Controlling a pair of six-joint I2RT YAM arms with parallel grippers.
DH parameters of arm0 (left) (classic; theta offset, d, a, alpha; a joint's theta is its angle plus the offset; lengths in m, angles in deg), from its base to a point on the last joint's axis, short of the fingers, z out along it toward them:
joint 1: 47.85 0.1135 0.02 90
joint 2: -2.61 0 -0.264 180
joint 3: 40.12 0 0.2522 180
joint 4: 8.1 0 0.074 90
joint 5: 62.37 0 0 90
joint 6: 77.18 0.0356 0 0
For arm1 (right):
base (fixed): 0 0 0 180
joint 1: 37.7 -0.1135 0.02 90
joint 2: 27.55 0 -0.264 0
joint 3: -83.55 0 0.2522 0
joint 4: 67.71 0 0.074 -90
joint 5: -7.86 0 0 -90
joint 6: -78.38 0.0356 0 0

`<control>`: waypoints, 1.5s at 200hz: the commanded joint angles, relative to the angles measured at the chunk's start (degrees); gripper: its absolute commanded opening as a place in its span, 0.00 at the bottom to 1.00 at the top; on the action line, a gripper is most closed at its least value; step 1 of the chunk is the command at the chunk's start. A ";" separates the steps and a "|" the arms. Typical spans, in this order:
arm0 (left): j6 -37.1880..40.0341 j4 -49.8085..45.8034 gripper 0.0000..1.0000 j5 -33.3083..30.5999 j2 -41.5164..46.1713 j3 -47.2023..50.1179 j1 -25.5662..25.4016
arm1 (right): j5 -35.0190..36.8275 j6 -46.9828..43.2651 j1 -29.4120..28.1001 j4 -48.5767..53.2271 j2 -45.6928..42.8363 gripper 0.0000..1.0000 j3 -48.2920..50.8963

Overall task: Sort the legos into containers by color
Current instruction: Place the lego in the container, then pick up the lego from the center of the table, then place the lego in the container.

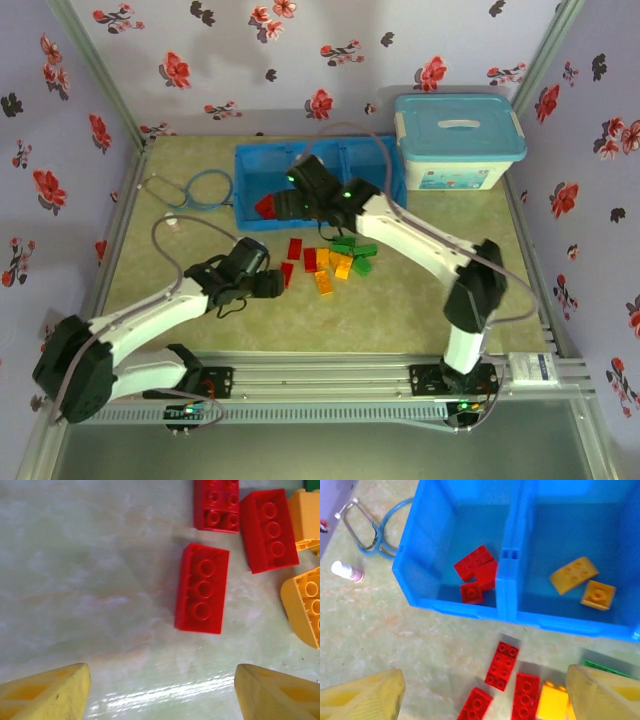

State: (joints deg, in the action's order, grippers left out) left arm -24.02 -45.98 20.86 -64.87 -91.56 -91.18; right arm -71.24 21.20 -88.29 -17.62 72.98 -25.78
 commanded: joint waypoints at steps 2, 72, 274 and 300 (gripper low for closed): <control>2.26 3.89 0.76 0.73 -5.36 -3.43 -0.99 | 3.35 3.80 1.08 -5.61 -5.89 0.84 9.79; 4.88 3.26 0.68 -1.08 -20.79 -10.17 -1.23 | 5.41 9.68 2.96 -7.92 -19.20 0.84 30.71; 14.95 -5.48 0.31 -0.69 -24.46 -32.46 13.99 | 3.19 14.46 3.82 -9.57 -25.38 0.80 40.96; 15.95 -5.46 0.31 0.16 -31.03 -38.82 16.63 | 2.57 14.99 3.20 -10.00 -26.00 0.80 42.28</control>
State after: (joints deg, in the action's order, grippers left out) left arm -11.26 -50.02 19.51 -91.01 -125.39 -76.62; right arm -67.97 34.16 -84.58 -26.62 48.50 15.11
